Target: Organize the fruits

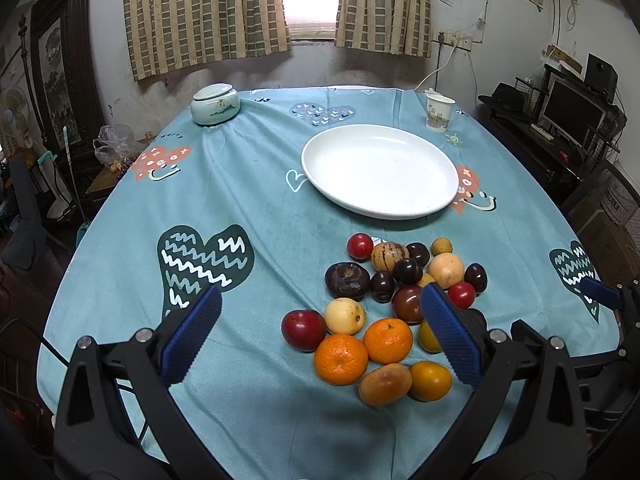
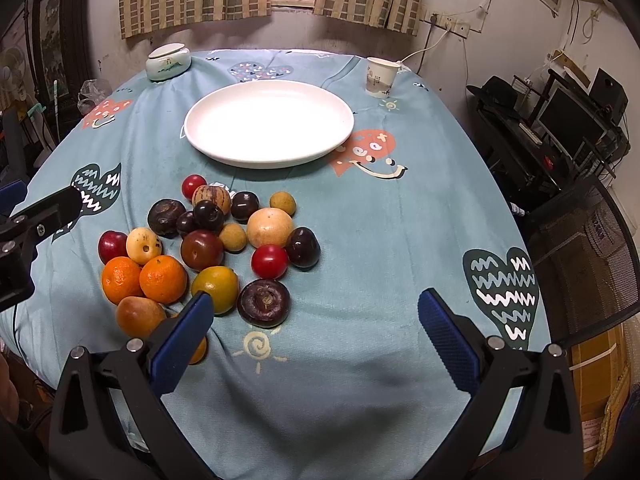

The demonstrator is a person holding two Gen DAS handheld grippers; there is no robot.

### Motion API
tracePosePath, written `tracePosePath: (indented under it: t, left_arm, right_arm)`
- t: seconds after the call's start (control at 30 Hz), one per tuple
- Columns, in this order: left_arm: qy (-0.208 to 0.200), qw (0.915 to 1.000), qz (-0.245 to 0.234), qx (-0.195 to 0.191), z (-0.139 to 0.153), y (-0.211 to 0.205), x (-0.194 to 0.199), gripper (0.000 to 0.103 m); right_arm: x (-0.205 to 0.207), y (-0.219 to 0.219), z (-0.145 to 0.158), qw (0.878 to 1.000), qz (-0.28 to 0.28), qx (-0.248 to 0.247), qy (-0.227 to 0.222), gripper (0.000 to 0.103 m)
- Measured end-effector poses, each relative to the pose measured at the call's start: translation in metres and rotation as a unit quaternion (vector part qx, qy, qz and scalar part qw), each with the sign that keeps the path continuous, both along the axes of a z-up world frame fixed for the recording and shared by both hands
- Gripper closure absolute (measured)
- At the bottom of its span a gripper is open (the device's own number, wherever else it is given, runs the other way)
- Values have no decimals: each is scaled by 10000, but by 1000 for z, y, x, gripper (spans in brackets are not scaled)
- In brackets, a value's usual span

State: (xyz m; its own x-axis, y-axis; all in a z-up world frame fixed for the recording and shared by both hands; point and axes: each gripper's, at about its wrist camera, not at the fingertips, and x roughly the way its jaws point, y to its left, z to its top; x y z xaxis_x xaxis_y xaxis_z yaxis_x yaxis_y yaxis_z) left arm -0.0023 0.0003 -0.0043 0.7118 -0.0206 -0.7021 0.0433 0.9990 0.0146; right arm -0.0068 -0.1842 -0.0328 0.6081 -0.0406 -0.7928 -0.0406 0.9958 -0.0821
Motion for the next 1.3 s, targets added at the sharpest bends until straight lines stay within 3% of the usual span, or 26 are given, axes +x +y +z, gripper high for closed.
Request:
tracePosePath:
  t: [1.3]
  left_arm:
    - [17,10000,-11,-14,1,1,1,2]
  right_arm:
    - [0,2,3,10000,43,-39,-41,1]
